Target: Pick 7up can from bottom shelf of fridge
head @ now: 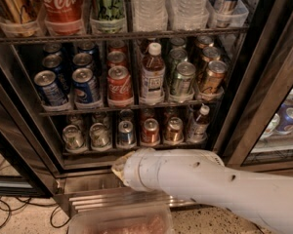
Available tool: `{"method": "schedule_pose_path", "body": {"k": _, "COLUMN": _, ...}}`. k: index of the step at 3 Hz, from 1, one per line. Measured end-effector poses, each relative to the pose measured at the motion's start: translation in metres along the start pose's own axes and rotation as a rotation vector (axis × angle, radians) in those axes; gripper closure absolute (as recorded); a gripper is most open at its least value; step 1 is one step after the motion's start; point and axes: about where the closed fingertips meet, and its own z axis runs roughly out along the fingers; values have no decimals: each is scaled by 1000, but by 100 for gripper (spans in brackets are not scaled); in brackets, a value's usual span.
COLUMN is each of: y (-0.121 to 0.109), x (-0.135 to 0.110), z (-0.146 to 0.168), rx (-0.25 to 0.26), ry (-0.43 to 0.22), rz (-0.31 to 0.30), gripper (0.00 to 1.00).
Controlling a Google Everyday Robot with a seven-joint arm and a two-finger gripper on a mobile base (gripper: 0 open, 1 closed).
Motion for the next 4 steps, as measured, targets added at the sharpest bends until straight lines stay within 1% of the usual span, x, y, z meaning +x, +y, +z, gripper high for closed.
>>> {"method": "schedule_pose_path", "body": {"k": 1, "y": -11, "x": -19, "z": 32, "rx": 10, "ry": -75, "rz": -27, "gripper": 100}}
{"method": "schedule_pose_path", "body": {"k": 2, "y": -16, "x": -40, "z": 58, "rx": 13, "ry": -130, "rz": -64, "gripper": 100}}
{"method": "schedule_pose_path", "body": {"k": 3, "y": -12, "x": -78, "z": 103, "rx": 4, "ry": -202, "rz": -107, "gripper": 100}}
{"method": "schedule_pose_path", "body": {"k": 4, "y": -9, "x": -80, "z": 105, "rx": -2, "ry": -204, "rz": -112, "gripper": 100}}
